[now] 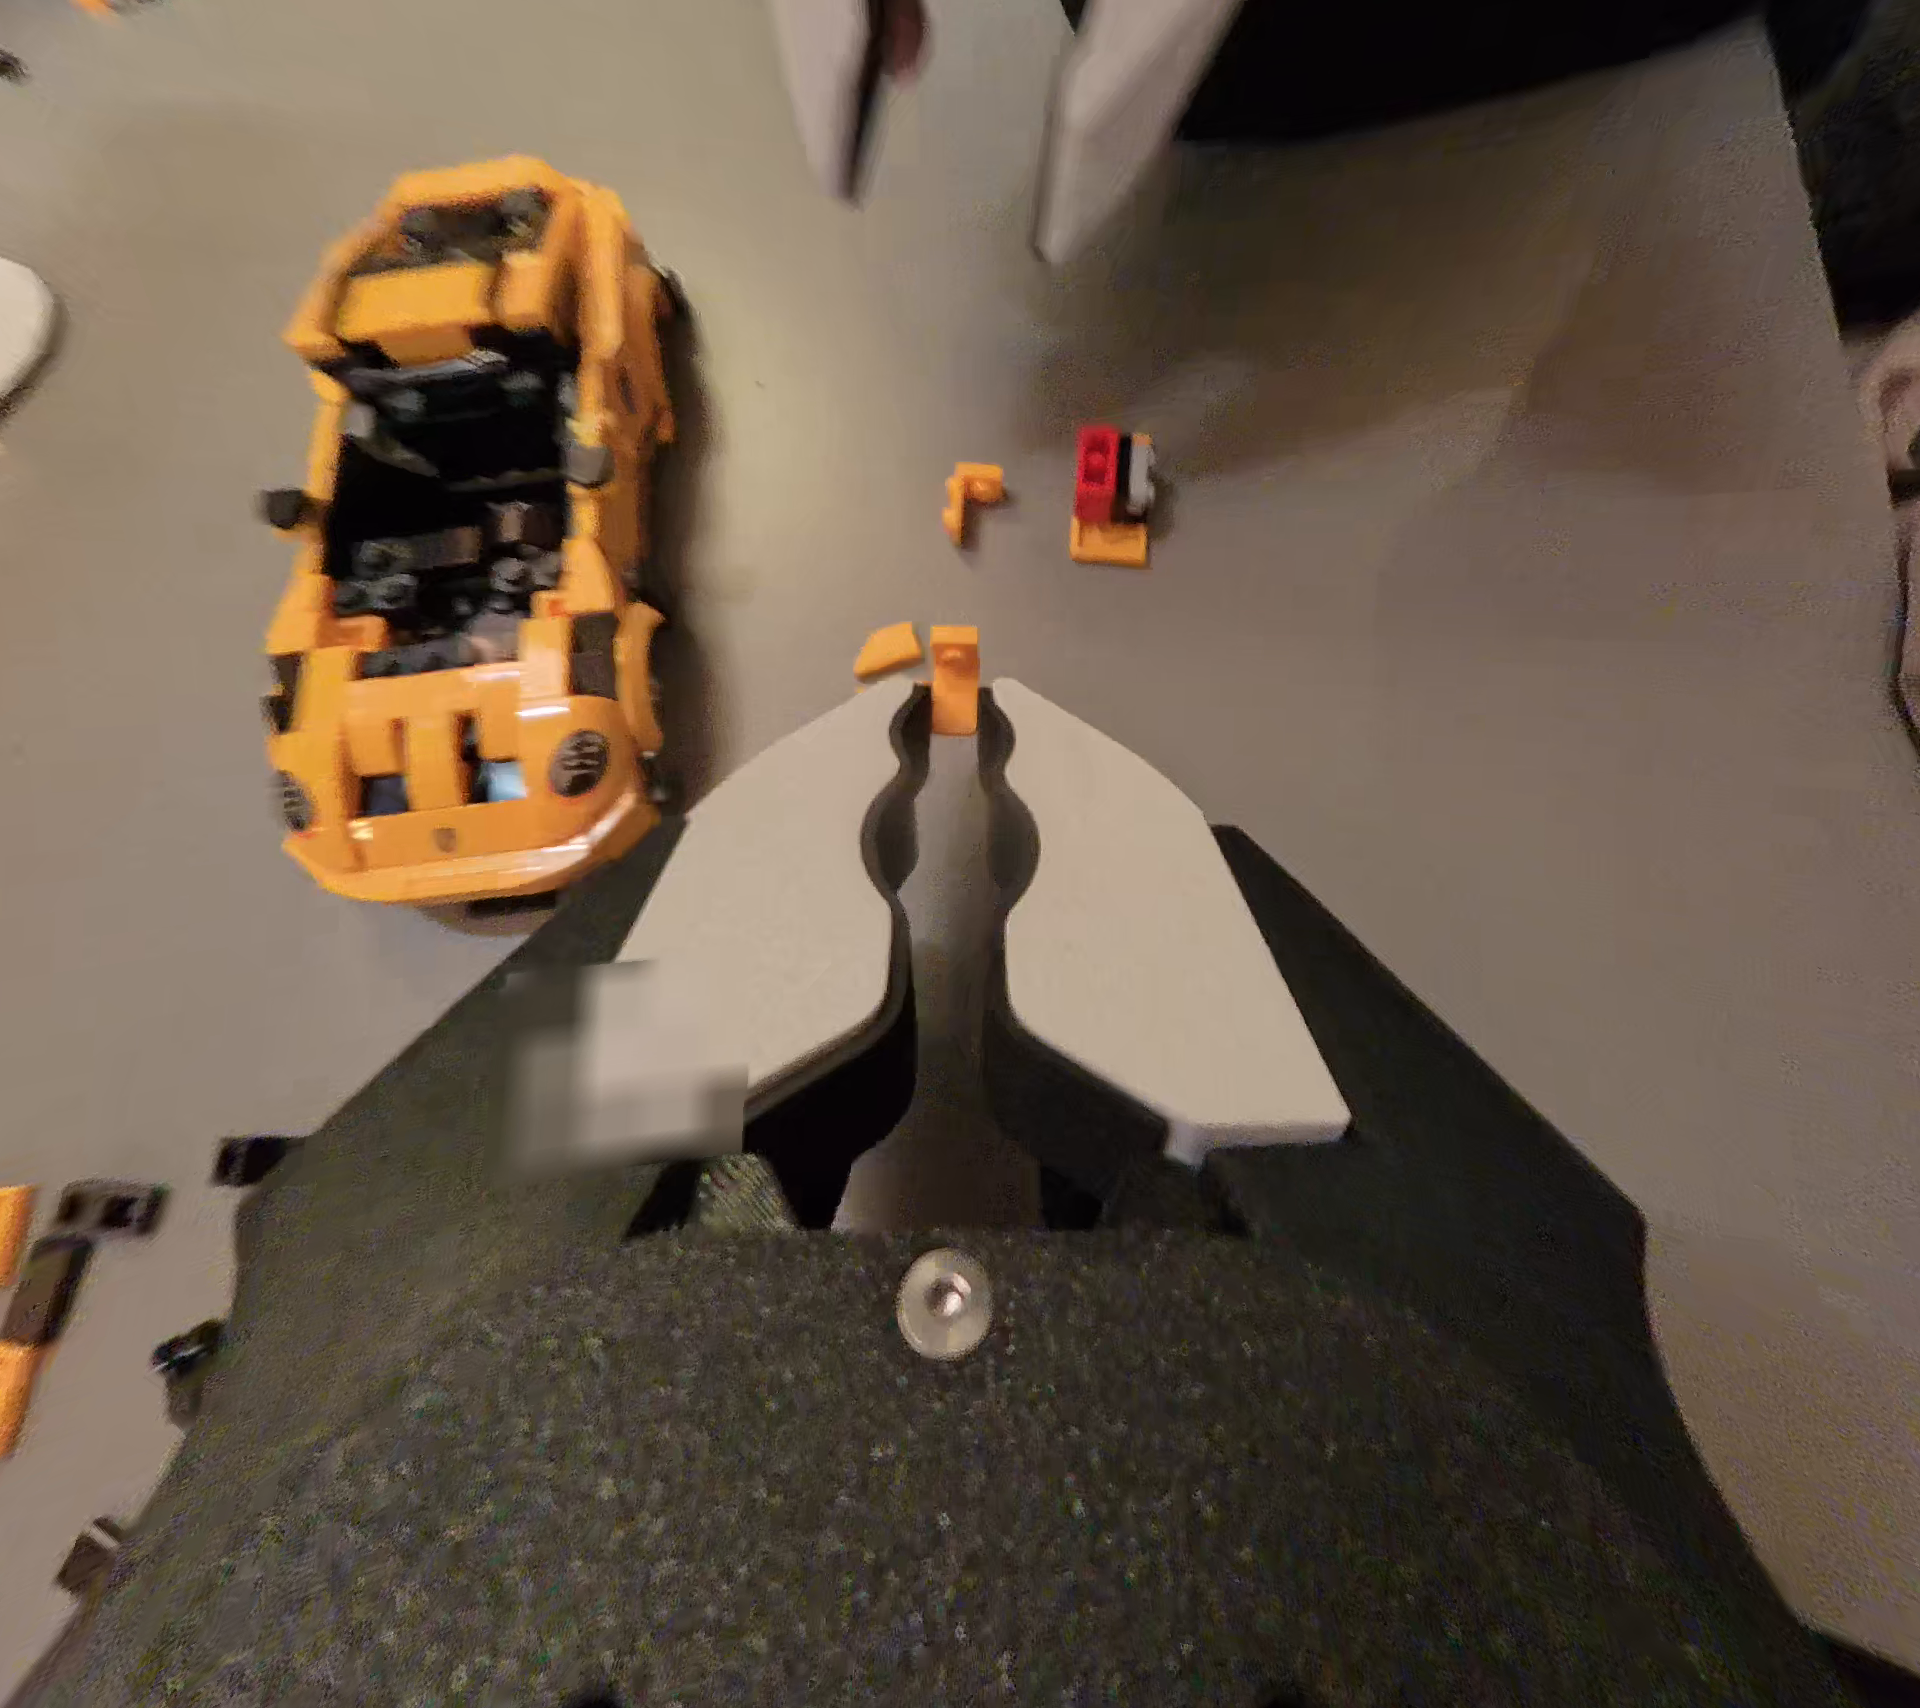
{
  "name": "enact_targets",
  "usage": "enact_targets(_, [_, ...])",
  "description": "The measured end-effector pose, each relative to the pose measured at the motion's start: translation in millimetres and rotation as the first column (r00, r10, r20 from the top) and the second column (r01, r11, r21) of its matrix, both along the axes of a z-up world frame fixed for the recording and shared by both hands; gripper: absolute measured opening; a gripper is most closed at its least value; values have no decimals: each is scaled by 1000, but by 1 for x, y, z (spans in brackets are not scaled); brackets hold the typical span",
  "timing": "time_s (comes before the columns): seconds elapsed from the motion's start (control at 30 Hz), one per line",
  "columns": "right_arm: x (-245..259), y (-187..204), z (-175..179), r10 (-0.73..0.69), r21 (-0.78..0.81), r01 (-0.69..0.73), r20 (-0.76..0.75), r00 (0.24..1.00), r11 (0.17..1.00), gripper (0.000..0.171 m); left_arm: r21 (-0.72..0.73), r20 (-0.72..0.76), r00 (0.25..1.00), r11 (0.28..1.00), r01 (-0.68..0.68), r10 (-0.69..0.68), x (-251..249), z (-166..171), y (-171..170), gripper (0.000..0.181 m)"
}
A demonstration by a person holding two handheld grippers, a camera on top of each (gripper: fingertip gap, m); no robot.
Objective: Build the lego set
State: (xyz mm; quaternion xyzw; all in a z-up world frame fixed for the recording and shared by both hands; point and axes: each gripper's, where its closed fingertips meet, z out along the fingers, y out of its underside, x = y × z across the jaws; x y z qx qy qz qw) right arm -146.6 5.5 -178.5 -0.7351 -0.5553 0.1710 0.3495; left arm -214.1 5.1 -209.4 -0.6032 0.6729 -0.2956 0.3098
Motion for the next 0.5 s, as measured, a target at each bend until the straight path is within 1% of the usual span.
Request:
enact_targets(0.07, [3, 8, -1, -21, 19, 20, 5, 1000, 1000, 32, 5, -107, 993, 999, 51, -51, -2, -17, -8, 10])
enact_targets(0.1, [3, 9, -5, -13, 13, 13, 17, 1000, 1000, 31, 4, -119, 990, 997, 72, -71, -1, -18, -11, 4])
enact_targets(0.17, [1, 12, -16, 12, -13, -12, 55, 998, 1000, 30, -7, -119, 991, 998, 68, -68, -1, -19, -10, 4])
enact_targets(0.3, [-10, 14, -29, 80, -84, -73, 77, 994, 994, 28, -17, -116, 992, 998, 56, -58, -1, -18, -9, 14])
enact_targets(0.5, [-27, 11, -30, 158, -123, -149, 61, 986, 981, 20, -31, -118, 992, 998, 50, -53, -2, -18, -8, 20])
